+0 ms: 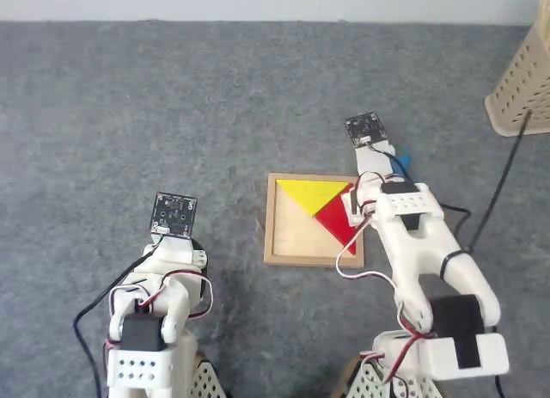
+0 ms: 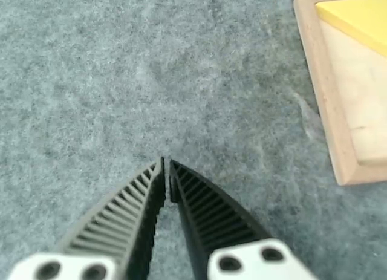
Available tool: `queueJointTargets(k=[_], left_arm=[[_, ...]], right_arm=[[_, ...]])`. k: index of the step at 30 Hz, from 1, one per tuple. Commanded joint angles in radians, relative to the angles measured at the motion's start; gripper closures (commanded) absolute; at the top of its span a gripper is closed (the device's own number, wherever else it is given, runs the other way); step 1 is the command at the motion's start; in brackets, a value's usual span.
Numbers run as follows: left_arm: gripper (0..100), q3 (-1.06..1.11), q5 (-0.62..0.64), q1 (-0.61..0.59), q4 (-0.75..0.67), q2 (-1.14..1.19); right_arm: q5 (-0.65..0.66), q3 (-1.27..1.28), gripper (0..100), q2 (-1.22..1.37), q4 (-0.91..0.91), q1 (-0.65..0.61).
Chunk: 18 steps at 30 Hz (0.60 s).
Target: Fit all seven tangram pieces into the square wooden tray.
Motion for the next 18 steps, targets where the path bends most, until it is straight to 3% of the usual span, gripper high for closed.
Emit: queueJointTargets(k=[1, 4, 12, 18], left_arm=[[99, -0.005, 0.009, -0.005, 0.005, -0.003], [99, -0.005, 0.009, -0.005, 0.005, -0.003], [99, -0.005, 0.009, -0.005, 0.005, -0.003], [99, -0.005, 0.009, -0.005, 0.005, -0.003]], right_arm=[[-0.008, -0.038, 99.1, -0.117, 0.058, 0.019], [-0.002, -0.038, 99.1, -0.174, 0.071, 0.03], [0.0, -0.057, 98.8, -0.318, 0.159, 0.206], [-0.005, -0.092, 98.6, -0.289, 0.252, 0.229]])
